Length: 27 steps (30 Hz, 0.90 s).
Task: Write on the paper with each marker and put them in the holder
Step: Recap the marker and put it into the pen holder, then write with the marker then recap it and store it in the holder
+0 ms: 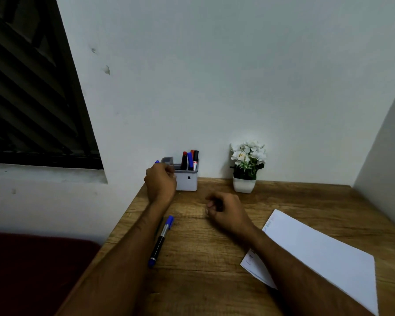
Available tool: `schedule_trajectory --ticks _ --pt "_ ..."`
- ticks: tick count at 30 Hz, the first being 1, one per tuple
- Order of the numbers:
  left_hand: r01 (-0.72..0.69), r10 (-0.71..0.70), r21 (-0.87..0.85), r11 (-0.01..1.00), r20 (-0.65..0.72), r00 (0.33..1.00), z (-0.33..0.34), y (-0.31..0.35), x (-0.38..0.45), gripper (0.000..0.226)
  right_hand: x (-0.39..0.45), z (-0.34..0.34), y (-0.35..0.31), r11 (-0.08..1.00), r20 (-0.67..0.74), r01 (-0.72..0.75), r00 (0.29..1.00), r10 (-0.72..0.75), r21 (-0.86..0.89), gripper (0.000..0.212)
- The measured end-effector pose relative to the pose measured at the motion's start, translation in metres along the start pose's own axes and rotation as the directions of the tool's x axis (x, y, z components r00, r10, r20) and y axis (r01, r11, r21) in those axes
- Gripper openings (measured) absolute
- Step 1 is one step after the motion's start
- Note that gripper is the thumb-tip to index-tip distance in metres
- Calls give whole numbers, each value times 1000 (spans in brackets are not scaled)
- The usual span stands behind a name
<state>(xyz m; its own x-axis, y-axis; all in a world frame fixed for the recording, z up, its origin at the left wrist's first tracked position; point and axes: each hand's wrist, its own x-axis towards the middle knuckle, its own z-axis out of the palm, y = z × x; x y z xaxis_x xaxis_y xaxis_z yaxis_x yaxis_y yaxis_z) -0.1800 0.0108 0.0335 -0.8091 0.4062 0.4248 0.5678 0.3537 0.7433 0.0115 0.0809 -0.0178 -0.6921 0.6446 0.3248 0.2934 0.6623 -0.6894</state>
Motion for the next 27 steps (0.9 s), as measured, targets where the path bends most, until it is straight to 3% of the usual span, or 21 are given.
schedule_trajectory --ticks 4,7,17,23,25,27 --pt "-52 -6 255 965 220 975 -4 -15 -13 17 -2 1 -3 1000 -3 9 1000 -9 -5 33" --pt "-115 -8 407 906 287 958 -5 -20 -27 20 -6 1 -5 1000 -16 22 1000 -22 -1 31" --pt "-186 -43 531 827 389 920 -8 -18 -53 19 -20 -4 -8 1000 15 7 1000 -7 -3 32" --pt "-62 -86 349 935 393 915 -8 -3 -48 15 -21 -5 -13 991 -6 -64 998 65 120 20" --pt "37 -95 136 990 453 887 -11 4 -46 13 -21 -7 -18 966 16 -116 993 115 233 14" --pt "218 -110 -164 962 499 860 -17 16 -52 16 -22 -8 -23 932 63 -163 987 151 323 21"
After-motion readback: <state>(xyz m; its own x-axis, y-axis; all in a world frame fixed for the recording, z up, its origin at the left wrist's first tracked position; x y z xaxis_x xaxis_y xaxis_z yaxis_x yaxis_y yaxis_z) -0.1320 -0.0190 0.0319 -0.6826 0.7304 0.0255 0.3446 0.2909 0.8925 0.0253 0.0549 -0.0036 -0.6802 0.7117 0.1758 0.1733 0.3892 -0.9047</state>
